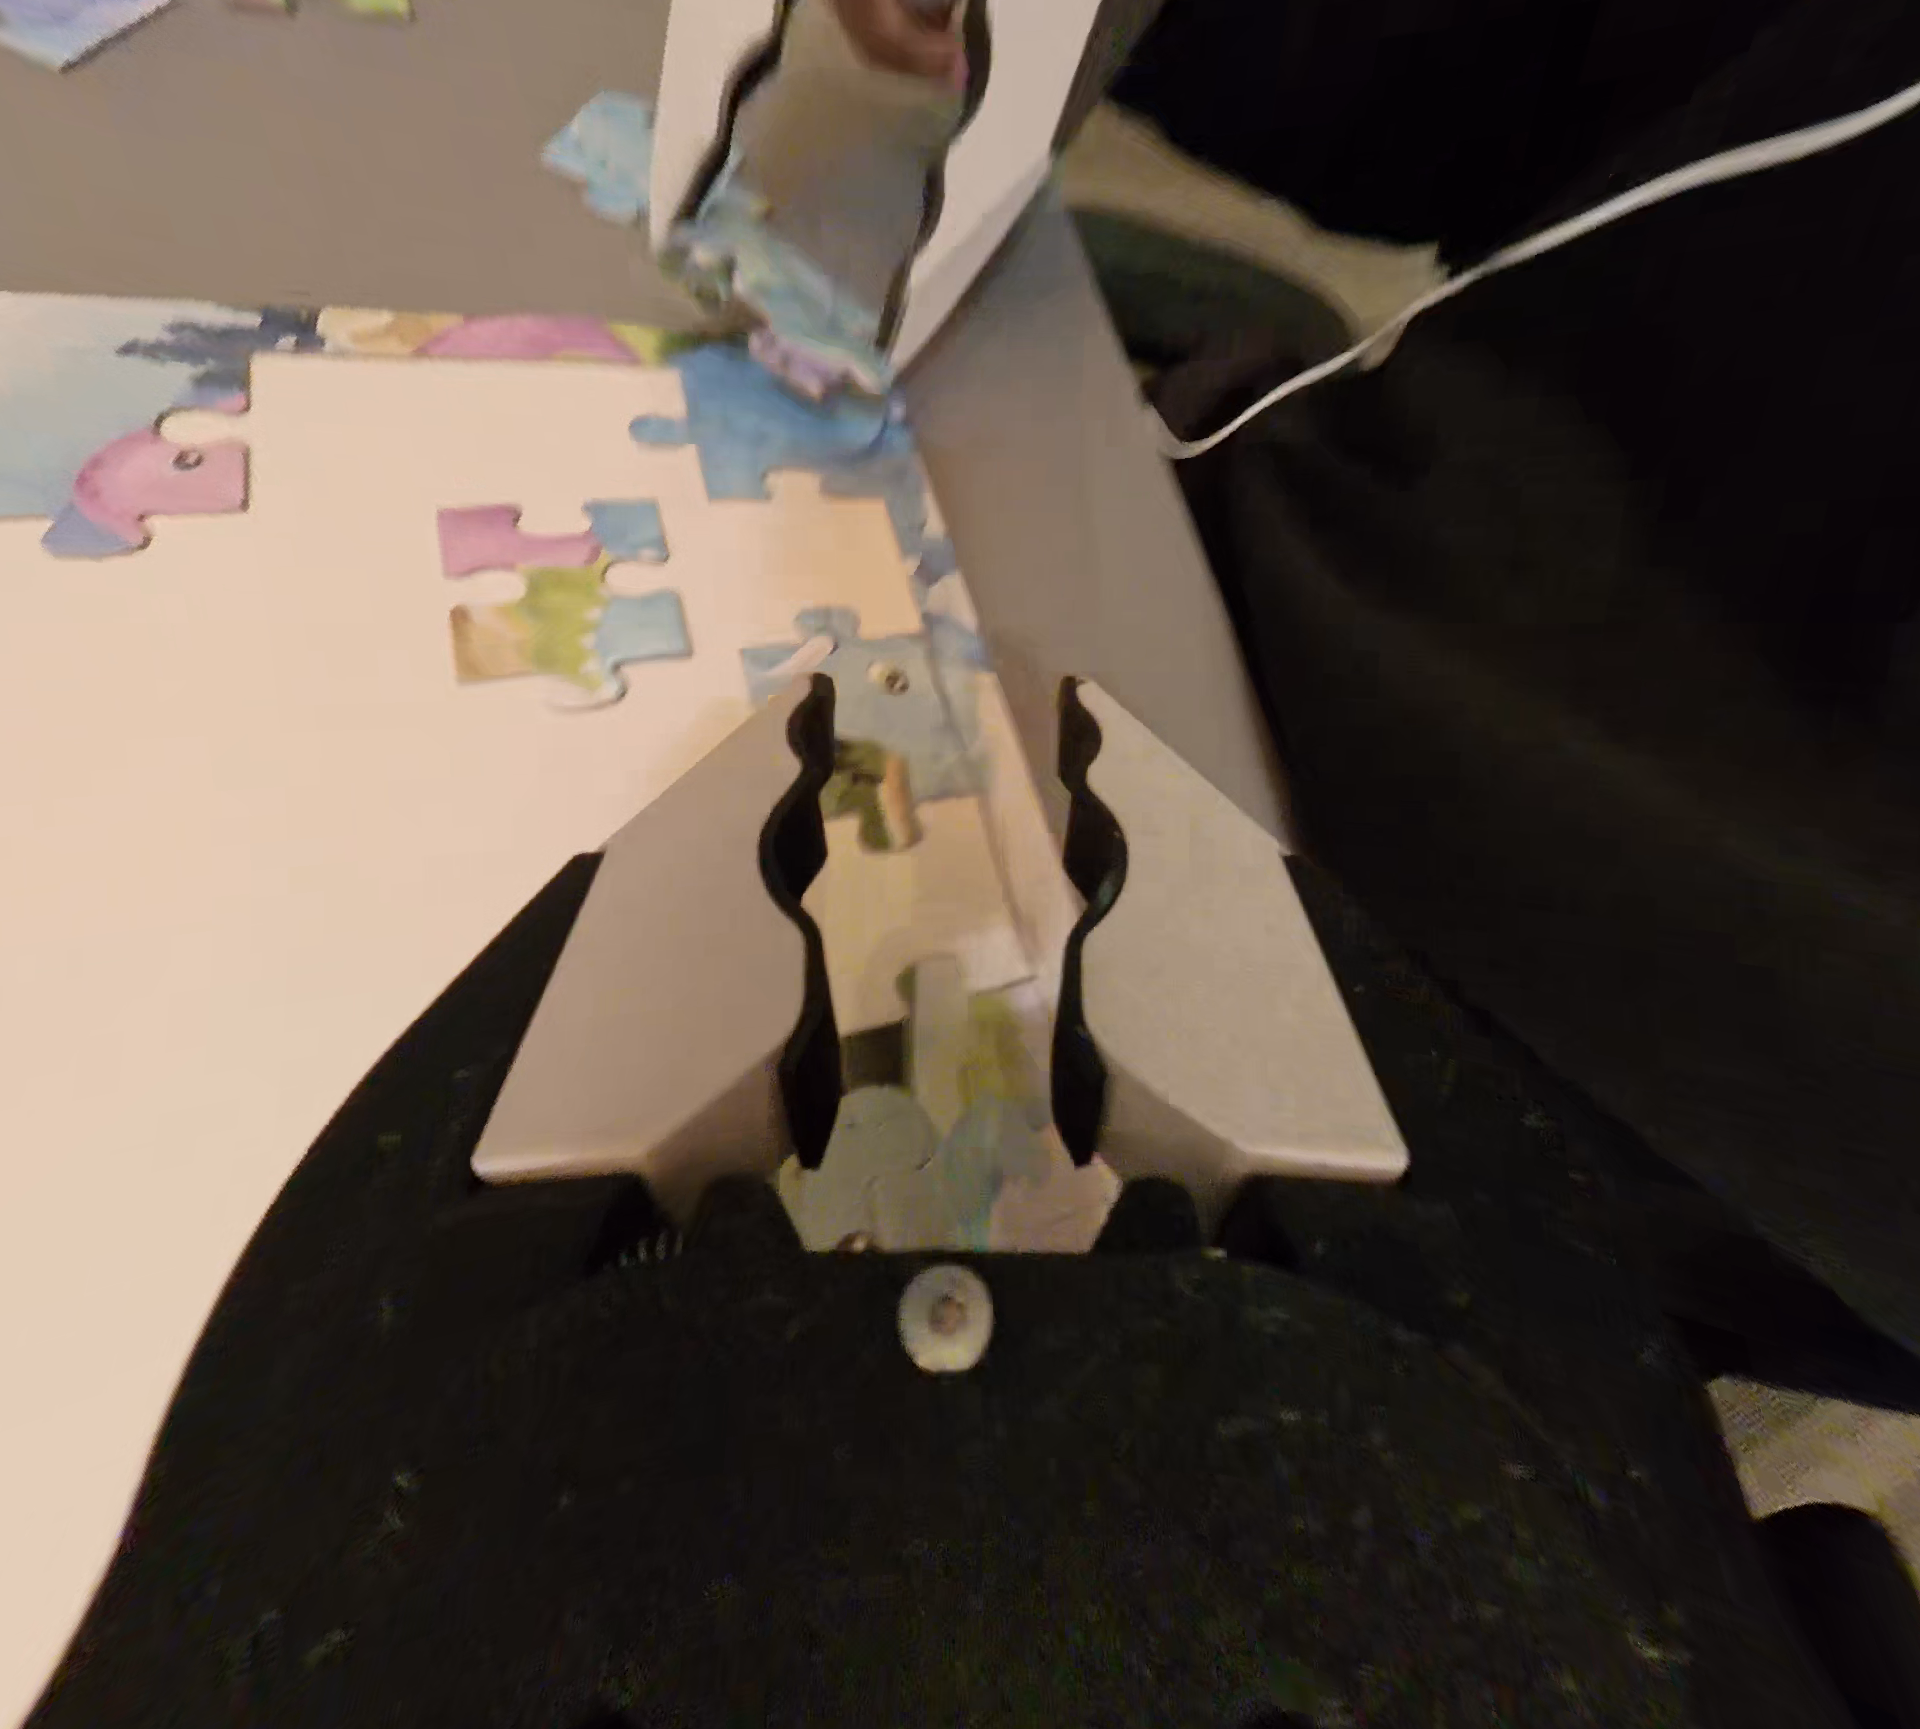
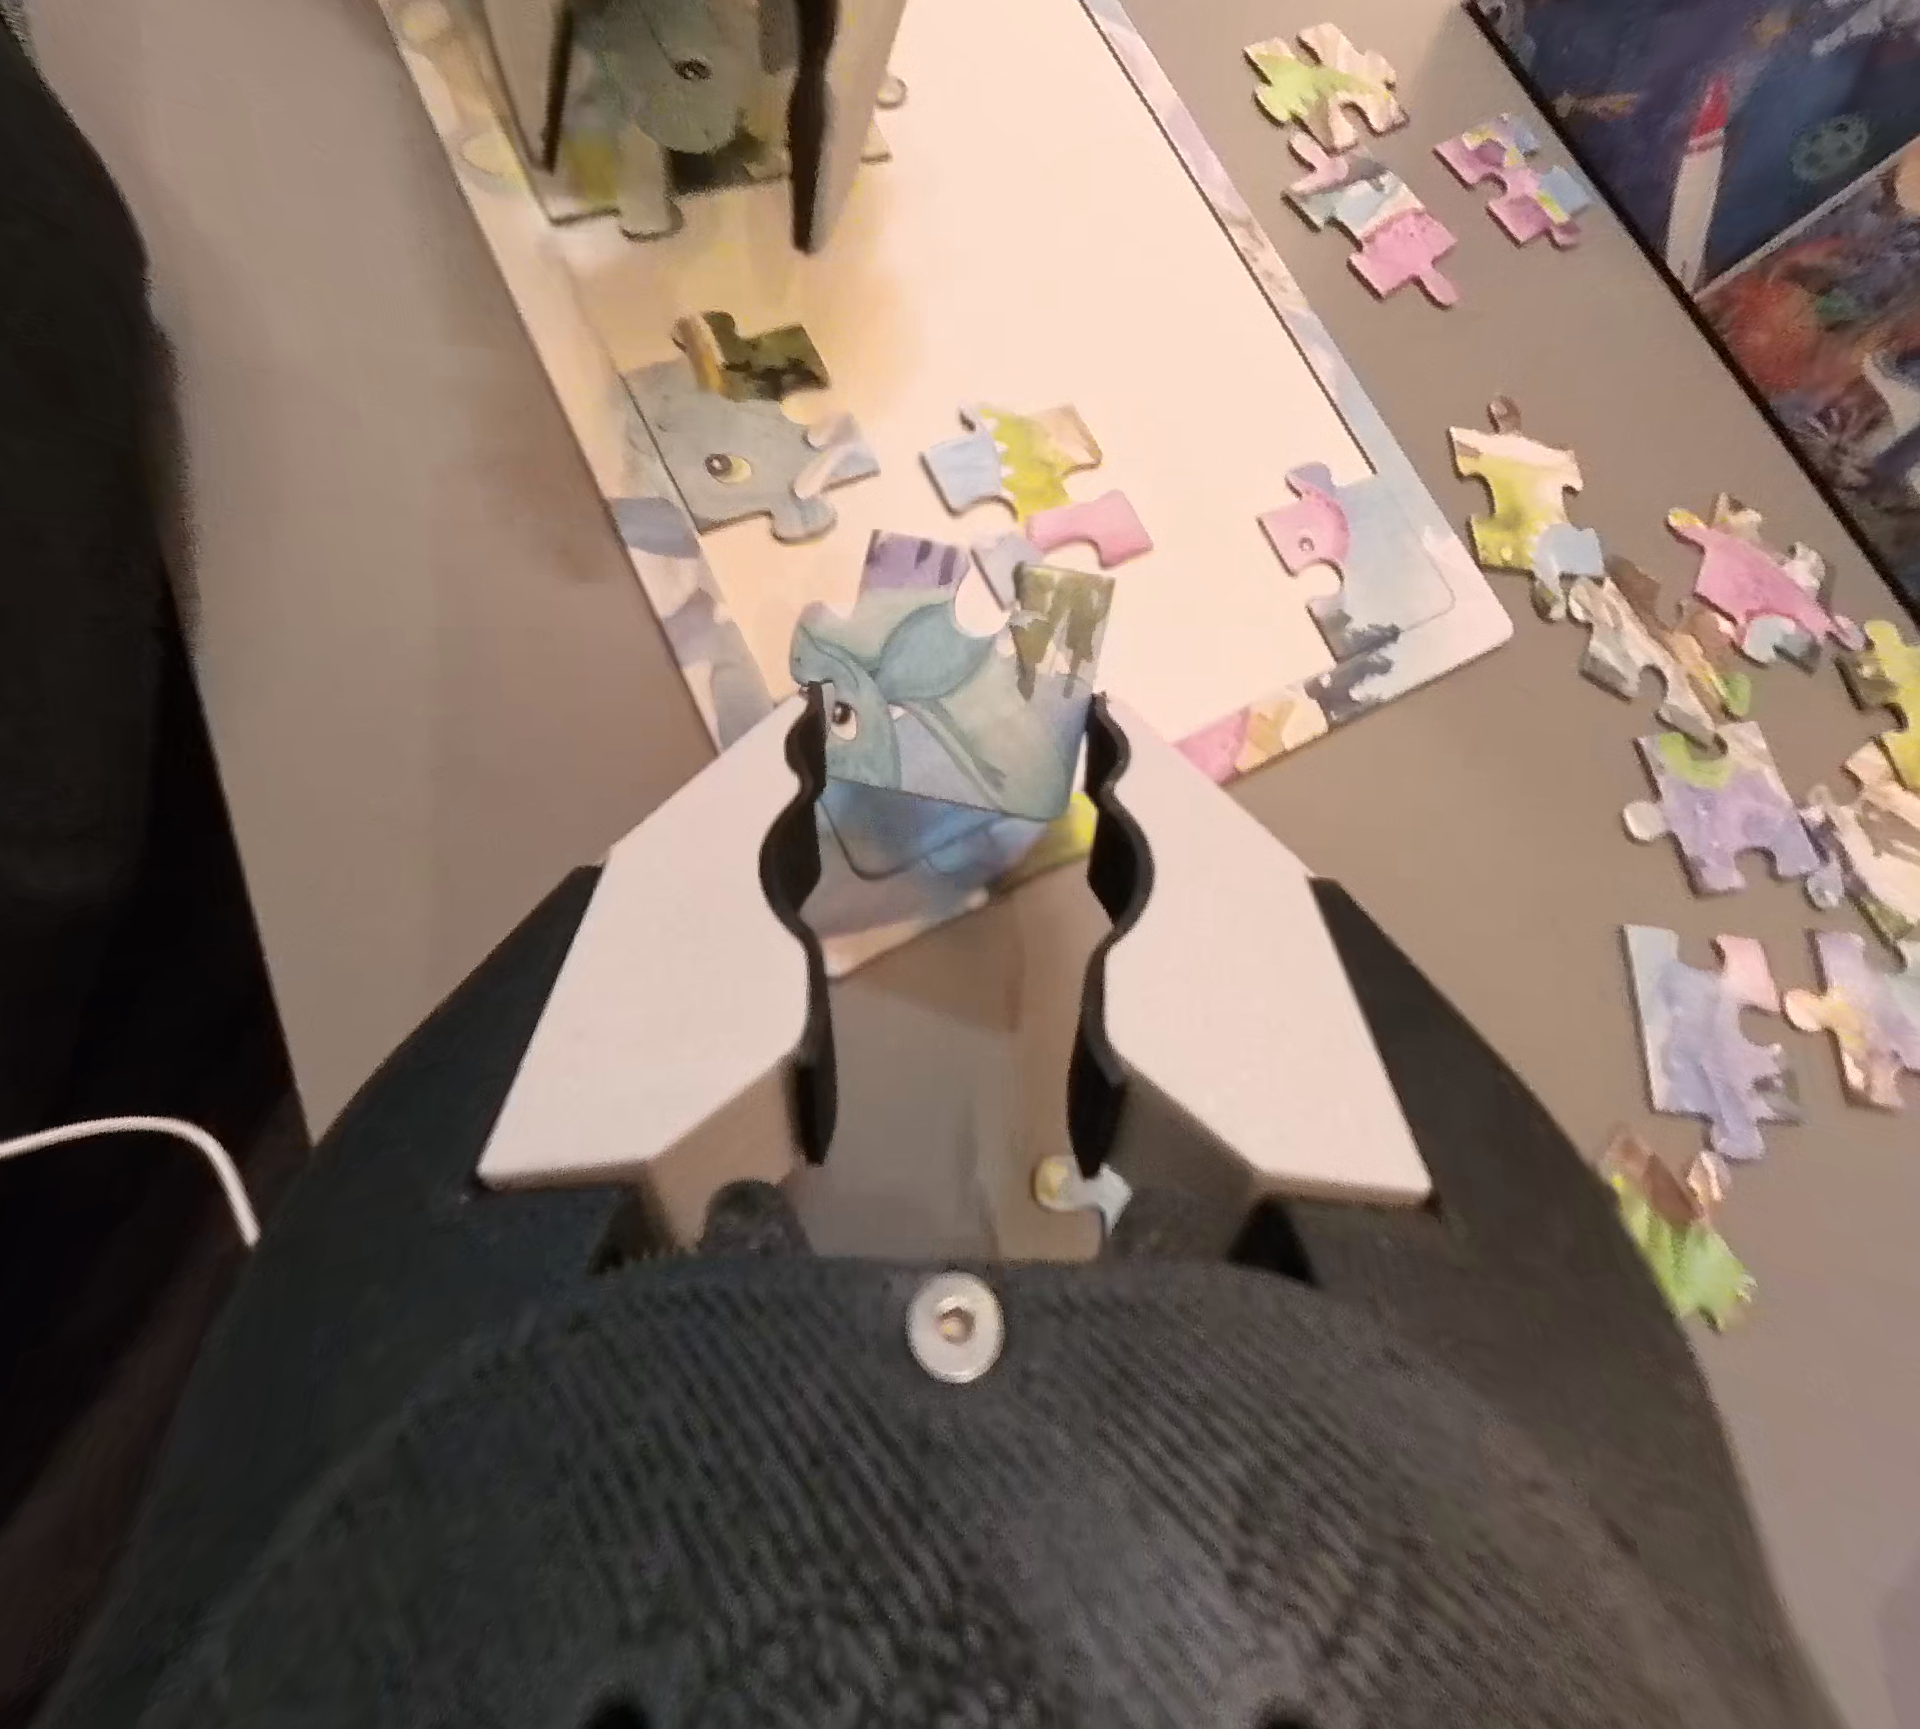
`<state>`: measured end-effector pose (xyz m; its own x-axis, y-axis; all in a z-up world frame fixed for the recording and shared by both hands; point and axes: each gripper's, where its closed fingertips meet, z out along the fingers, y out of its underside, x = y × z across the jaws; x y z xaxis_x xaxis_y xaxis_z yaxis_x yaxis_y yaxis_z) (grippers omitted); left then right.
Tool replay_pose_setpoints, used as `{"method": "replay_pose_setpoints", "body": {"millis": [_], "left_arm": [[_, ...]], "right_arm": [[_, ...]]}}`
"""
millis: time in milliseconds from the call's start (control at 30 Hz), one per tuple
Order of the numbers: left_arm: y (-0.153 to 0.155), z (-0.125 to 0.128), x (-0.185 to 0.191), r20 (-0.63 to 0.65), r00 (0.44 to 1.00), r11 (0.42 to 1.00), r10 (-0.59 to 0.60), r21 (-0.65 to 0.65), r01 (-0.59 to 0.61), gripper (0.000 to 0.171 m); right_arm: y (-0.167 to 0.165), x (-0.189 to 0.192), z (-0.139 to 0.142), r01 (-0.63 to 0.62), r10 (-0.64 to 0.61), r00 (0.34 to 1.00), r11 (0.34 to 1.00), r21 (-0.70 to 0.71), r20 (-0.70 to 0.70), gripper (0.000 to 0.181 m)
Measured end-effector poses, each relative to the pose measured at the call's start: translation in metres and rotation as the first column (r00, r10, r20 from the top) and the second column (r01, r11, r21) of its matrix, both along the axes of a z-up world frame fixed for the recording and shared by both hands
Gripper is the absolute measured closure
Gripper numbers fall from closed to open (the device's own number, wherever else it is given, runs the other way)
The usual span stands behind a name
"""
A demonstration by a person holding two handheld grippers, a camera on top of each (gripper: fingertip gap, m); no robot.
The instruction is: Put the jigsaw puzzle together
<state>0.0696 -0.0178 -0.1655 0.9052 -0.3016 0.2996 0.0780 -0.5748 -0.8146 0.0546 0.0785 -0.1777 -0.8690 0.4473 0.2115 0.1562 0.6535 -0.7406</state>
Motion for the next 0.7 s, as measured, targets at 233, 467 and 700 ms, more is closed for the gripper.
{"method": "replay_pose_setpoints", "body": {"millis": [233, 467, 700], "left_arm": [[0.015, 0.018, -0.001, 0.241, 0.969, 0.991, 0.05, 0.106, -0.077, 0.124], [0.016, 0.023, -0.008, 0.556, 0.827, 0.99, 0.078, 0.052, -0.128, 0.151], [0.013, 0.018, -0.001, 0.551, 0.832, 0.996, 0.061, 0.018, -0.085, 0.171]], "right_arm": [[-0.048, 0.013, 0.008, -0.177, 0.177, 0.984, 0.984, 0.002, -0.033, 0.132], [-0.08, 0.016, 0.012, -0.281, 0.291, 0.949, 0.955, 0.091, -0.119, 0.133], [-0.066, 0.013, 0.009, -0.248, 0.258, 0.958, 0.965, 0.09, -0.128, 0.136]]}}
